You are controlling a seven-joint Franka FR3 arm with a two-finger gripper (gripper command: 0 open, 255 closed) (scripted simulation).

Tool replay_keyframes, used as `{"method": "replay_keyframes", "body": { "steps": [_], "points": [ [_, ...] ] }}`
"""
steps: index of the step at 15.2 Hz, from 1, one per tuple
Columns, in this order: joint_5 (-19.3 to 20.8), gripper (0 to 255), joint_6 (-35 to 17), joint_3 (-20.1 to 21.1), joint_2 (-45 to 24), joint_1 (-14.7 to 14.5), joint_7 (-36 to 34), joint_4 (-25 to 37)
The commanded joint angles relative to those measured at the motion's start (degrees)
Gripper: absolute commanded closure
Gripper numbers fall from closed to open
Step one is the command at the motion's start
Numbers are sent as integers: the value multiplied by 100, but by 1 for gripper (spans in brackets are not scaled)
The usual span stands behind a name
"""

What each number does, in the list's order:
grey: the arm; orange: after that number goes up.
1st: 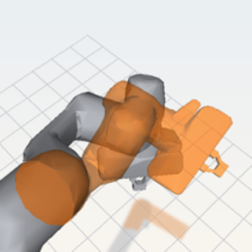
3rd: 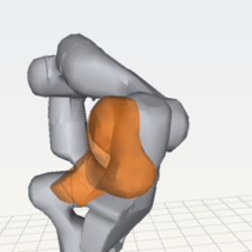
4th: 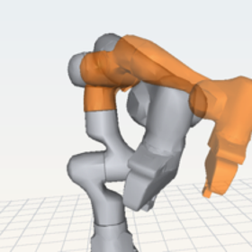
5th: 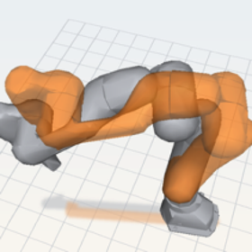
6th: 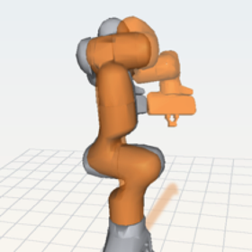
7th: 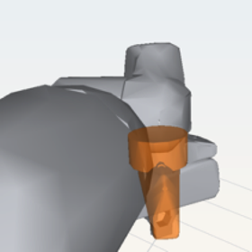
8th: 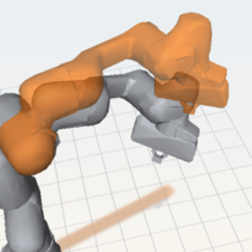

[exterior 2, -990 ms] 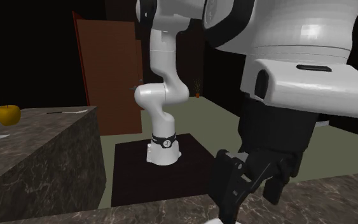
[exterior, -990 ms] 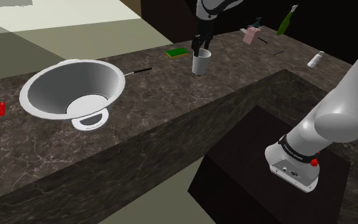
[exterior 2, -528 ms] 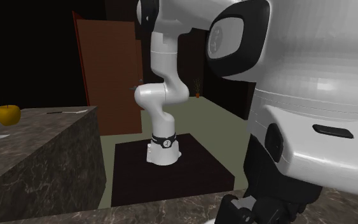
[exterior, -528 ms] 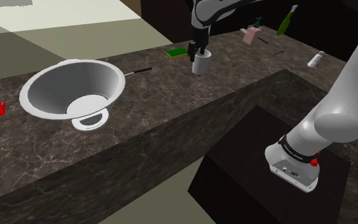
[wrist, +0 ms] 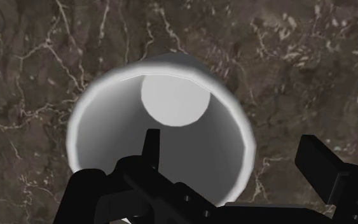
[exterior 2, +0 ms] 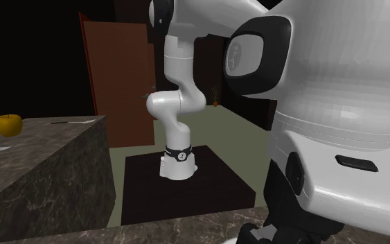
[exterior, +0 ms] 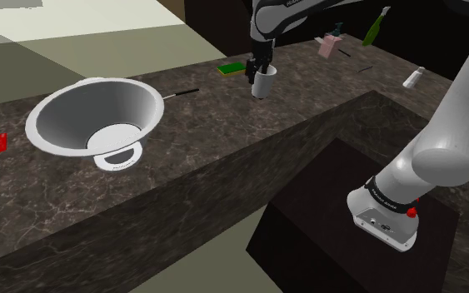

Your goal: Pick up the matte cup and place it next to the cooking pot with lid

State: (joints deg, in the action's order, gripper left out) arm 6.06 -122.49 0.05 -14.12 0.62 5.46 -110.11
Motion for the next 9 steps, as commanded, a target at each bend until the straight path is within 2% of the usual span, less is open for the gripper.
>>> {"method": "replay_keyframes", "body": {
  "steps": [1, 2, 3, 9],
  "points": [
    [0, 0, 0, 0, 0, 0, 0, 0],
    [0, 0, 0, 0, 0, 0, 0, 0],
    [0, 255, 0, 0, 0, 0, 0, 0],
    [0, 255, 0, 0, 1, 0, 0, -1]
  ]
}}
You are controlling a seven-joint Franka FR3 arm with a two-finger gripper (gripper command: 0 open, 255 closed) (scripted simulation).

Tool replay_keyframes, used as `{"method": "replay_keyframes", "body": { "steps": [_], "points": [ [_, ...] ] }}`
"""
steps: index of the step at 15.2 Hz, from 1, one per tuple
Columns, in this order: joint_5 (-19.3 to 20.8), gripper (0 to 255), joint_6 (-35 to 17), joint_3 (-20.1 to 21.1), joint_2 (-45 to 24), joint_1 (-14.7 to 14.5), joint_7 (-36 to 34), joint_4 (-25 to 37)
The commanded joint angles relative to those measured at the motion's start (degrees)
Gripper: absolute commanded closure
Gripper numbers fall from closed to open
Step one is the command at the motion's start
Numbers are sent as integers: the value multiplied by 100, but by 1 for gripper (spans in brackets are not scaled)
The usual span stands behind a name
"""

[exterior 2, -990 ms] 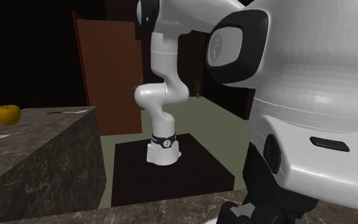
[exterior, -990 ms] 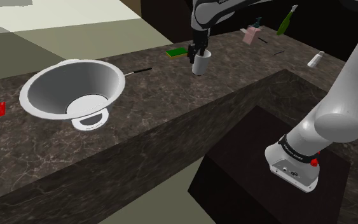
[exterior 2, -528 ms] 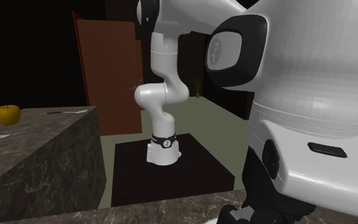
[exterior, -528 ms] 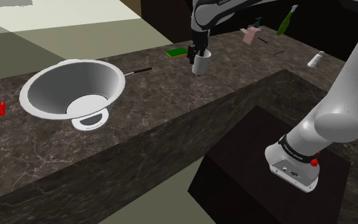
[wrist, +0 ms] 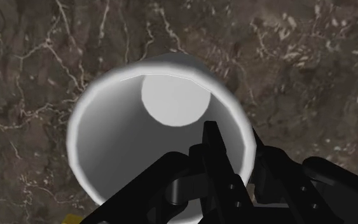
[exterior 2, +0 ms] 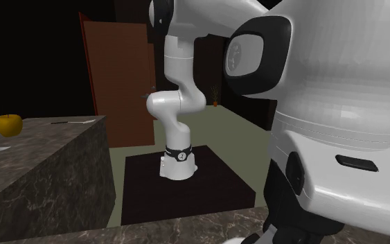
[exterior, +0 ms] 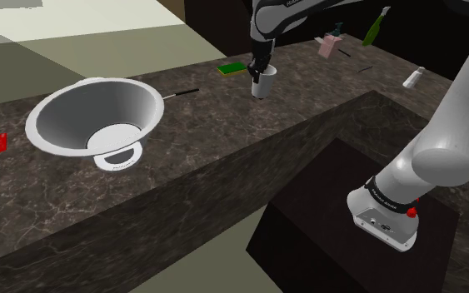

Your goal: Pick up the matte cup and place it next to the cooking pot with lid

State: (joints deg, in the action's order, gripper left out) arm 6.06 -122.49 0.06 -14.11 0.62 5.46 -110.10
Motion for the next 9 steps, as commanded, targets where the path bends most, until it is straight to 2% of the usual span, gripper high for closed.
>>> {"method": "replay_keyframes", "body": {
  "steps": [1, 9],
  "points": [
    [0, 255, 0, 0, -1, 0, 0, -1],
    [-24, 255, 409, 6, 191, -1, 42, 218]
  ]
}}
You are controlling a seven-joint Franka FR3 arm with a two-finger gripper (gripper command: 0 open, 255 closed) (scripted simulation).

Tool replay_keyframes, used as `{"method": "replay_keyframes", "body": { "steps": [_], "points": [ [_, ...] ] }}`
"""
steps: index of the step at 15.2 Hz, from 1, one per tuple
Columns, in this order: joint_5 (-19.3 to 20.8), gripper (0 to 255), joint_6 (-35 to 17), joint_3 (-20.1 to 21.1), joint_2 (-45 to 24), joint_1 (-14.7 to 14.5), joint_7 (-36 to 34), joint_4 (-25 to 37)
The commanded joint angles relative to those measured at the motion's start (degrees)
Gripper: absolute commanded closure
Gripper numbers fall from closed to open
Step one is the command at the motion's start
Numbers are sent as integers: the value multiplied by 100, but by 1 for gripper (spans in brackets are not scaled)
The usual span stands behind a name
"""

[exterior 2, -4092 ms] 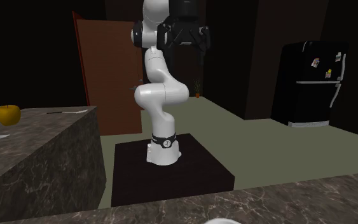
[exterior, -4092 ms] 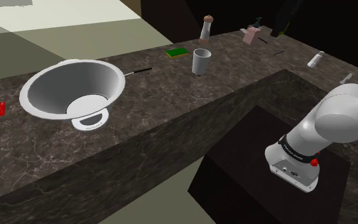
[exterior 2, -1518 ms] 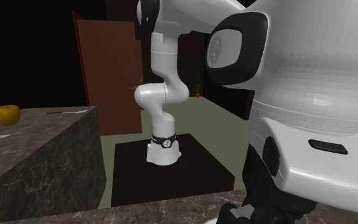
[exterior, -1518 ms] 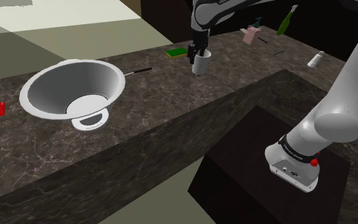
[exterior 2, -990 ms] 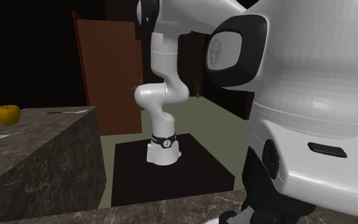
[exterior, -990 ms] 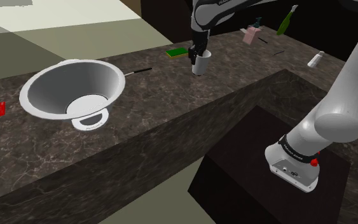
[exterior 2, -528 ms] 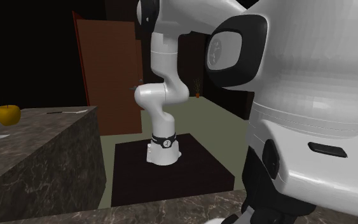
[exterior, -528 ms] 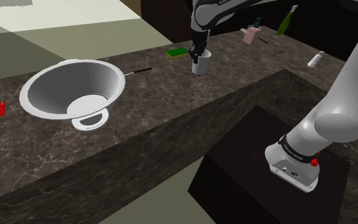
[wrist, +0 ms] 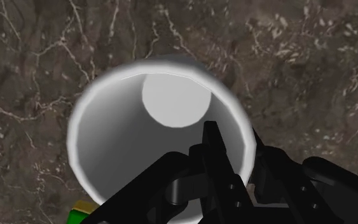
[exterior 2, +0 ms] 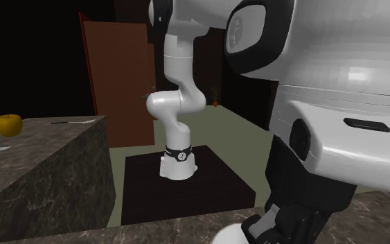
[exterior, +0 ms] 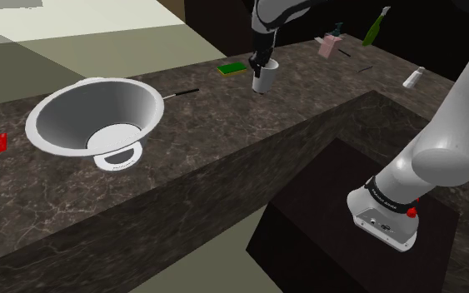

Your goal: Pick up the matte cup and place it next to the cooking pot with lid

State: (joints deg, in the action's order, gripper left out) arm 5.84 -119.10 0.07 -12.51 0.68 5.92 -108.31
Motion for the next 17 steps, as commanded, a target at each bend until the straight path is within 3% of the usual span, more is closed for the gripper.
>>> {"method": "replay_keyframes", "body": {
  "steps": [1, 17],
  "points": [
    [-6, 255, 140, 6, 60, -7, 2, 80],
    [-51, 255, 1284, 16, 366, -15, 104, 922]
  ]
}}
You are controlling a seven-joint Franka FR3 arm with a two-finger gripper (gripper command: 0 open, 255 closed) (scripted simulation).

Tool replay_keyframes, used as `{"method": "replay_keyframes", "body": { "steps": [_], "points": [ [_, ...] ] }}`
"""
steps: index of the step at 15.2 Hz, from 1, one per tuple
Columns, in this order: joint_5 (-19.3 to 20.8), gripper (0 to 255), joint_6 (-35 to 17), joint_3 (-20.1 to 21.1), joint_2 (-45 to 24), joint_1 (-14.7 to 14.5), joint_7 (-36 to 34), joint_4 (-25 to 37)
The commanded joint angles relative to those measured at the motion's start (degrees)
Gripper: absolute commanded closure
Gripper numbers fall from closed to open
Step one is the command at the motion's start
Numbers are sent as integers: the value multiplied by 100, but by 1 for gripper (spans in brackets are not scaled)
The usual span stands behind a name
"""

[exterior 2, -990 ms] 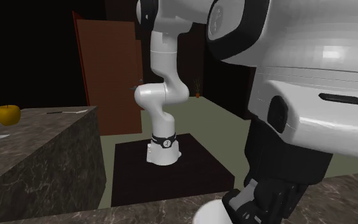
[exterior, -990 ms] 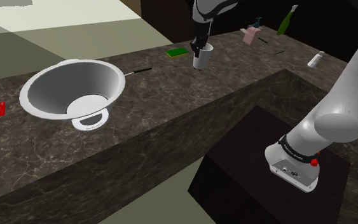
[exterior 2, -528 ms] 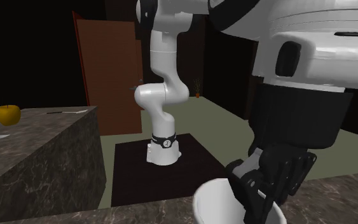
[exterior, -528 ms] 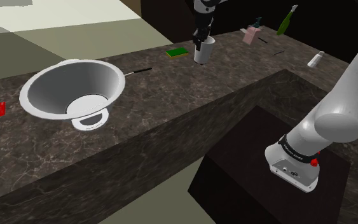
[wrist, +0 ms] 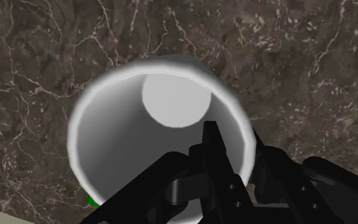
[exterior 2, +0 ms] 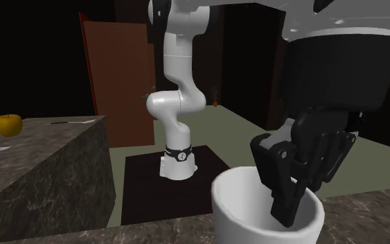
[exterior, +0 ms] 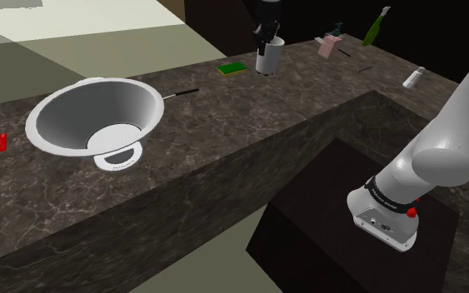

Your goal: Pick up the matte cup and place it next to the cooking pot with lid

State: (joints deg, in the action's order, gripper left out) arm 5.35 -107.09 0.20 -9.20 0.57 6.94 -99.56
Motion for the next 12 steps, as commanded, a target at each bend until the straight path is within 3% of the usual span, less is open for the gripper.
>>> {"method": "replay_keyframes", "body": {
  "steps": [1, 12],
  "points": [
    [-4, 255, 156, 3, 44, -5, 7, 112],
    [-19, 255, 995, 8, 61, -12, 74, 936]
  ]
}}
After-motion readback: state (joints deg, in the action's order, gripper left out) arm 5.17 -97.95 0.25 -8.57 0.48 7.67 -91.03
